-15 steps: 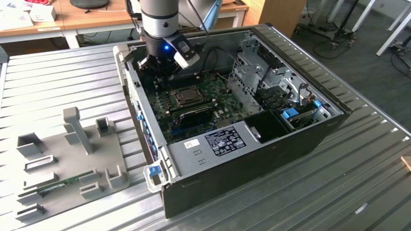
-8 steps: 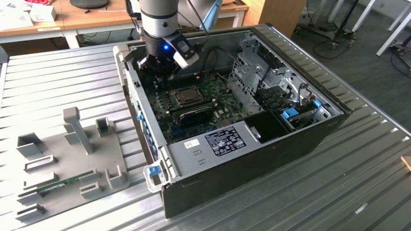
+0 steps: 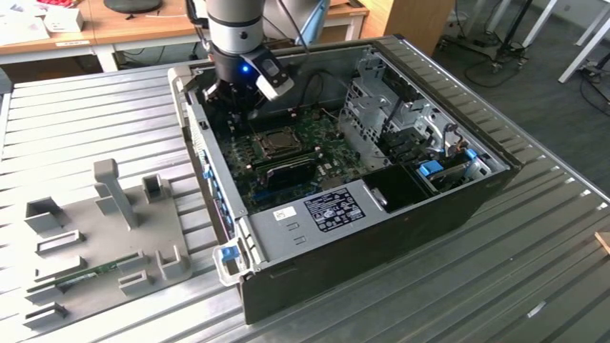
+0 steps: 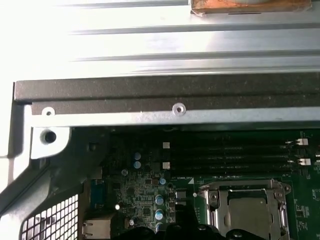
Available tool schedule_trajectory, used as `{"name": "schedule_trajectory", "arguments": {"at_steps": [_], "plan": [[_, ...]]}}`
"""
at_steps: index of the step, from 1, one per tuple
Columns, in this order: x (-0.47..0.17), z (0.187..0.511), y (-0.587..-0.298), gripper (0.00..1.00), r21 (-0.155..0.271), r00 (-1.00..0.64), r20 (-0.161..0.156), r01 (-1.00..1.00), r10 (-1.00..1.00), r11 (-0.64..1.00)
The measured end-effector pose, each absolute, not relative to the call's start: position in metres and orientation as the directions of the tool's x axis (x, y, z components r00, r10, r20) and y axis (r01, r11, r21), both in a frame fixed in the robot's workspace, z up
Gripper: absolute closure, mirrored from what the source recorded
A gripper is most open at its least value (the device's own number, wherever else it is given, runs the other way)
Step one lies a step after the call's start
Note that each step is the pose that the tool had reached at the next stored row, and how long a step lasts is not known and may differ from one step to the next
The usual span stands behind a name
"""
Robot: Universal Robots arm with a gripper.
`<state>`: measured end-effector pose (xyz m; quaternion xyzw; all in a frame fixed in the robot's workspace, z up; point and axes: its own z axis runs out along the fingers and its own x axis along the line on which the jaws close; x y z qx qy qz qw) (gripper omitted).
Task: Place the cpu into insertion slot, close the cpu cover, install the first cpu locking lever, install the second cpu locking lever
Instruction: 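Install the first cpu locking lever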
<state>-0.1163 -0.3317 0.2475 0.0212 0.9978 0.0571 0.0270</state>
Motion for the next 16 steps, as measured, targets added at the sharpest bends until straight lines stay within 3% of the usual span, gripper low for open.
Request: {"name": "schedule_trajectory", "arguments": {"at_steps": [16], "plan": [[-0.1181, 0.2468, -0.3219, 0.89, 0.129, -0.997, -0.058, 0.038, 0.046, 0.991]]}}
